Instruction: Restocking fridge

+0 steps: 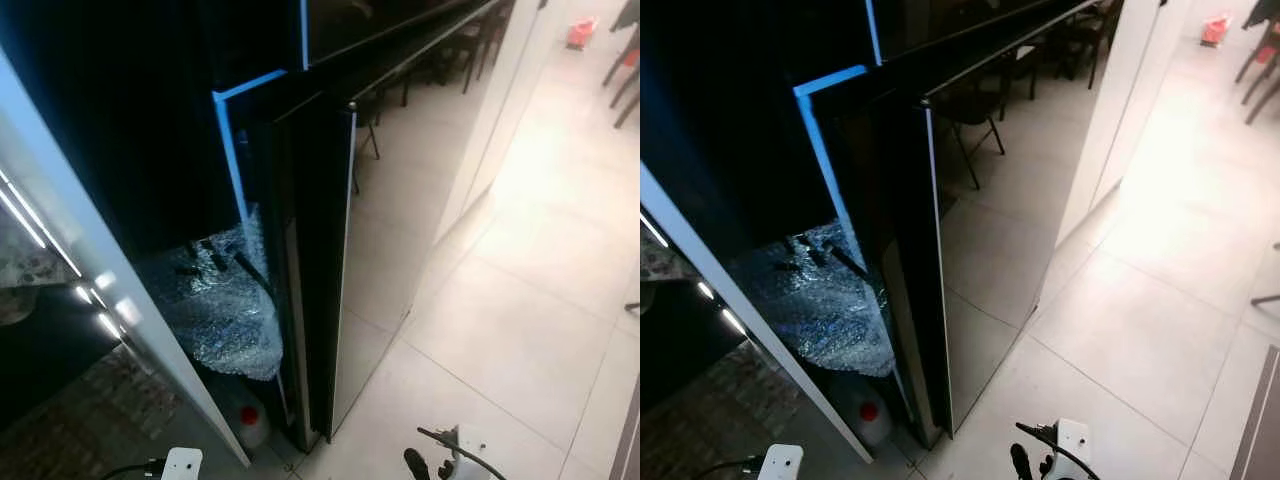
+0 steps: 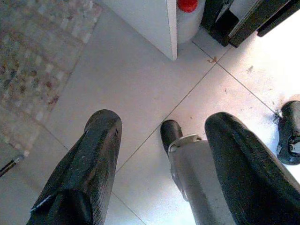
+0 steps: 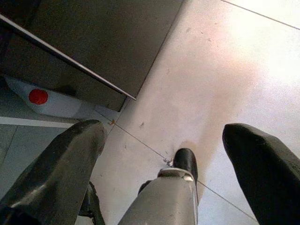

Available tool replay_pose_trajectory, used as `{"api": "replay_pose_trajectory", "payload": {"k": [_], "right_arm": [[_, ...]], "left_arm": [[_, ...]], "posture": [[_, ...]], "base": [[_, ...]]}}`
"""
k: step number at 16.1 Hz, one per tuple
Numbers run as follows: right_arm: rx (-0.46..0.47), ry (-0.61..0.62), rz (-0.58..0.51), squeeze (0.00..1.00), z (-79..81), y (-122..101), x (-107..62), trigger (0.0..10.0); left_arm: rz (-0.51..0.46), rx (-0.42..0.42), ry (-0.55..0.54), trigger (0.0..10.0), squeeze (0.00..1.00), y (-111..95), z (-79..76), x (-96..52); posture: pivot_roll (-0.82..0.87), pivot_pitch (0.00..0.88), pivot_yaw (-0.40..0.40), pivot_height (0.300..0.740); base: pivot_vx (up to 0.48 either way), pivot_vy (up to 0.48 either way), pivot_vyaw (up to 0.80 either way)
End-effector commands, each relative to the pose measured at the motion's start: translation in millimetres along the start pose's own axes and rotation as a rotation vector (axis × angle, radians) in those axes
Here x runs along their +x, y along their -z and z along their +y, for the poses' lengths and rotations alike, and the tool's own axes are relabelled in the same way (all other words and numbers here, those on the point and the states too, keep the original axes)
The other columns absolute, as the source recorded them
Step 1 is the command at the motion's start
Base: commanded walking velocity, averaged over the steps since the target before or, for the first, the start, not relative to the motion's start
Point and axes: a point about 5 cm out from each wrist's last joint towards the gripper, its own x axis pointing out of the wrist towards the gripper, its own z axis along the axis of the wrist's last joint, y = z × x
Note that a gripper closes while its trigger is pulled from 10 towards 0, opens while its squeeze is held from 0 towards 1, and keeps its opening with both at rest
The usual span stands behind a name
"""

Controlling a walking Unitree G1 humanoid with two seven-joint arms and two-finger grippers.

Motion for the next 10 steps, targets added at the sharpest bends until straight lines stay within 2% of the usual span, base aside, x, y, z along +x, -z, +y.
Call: {"api": "replay_pose_trajectory", "payload": {"k": [1, 5, 6, 10], "right_arm": [[-0.014, -0.008, 0.026, 0.00, 1.7, 6, -0.5, 10.0], [-0.073, -0.043, 0.053, 0.00, 5.0, 12, -1.2, 10.0], [-0.083, -0.036, 0.061, 0.00, 5.0, 14, -1.5, 10.0], [-0.052, -0.030, 0.070, 0.00, 6.4, 17, -1.8, 10.0]], "left_arm": [[0.013, 0.010, -0.006, 10.0, 0.00, 4, 5.2, -0.9], [0.012, 0.022, 0.002, 10.0, 0.00, 3, 4.6, -0.7], [0.020, 0.023, 0.003, 10.0, 0.00, 4, 4.3, -0.9], [0.036, 0.021, 0.001, 10.0, 0.00, 6, 4.1, -1.0]], "posture": [[-0.01, 0.000, 0.034, 0.740], [-0.01, 0.000, 0.033, 0.740], [-0.01, 0.000, 0.033, 0.740], [-0.01, 0.000, 0.033, 0.740]], "base": [[0.000, -0.300, 0.00], [0.000, -0.314, 0.00], [0.000, -0.480, 0.41], [0.000, -0.480, 0.00]]}}
